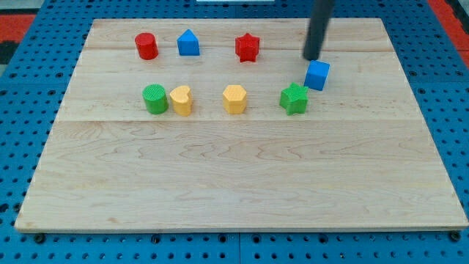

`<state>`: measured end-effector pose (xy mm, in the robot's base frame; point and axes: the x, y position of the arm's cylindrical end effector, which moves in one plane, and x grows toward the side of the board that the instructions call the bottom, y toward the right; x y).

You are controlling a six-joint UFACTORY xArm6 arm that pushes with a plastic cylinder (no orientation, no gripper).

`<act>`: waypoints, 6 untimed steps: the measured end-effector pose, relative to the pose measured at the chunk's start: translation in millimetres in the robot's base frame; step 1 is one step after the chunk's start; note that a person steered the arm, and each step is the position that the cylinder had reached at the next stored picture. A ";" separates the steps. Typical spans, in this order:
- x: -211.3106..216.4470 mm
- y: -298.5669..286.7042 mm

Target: Place the cube right to the green star

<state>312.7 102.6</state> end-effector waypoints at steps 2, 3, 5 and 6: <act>46.8 31.6; 14.0 -14.6; 21.8 79.8; 69.7 89.6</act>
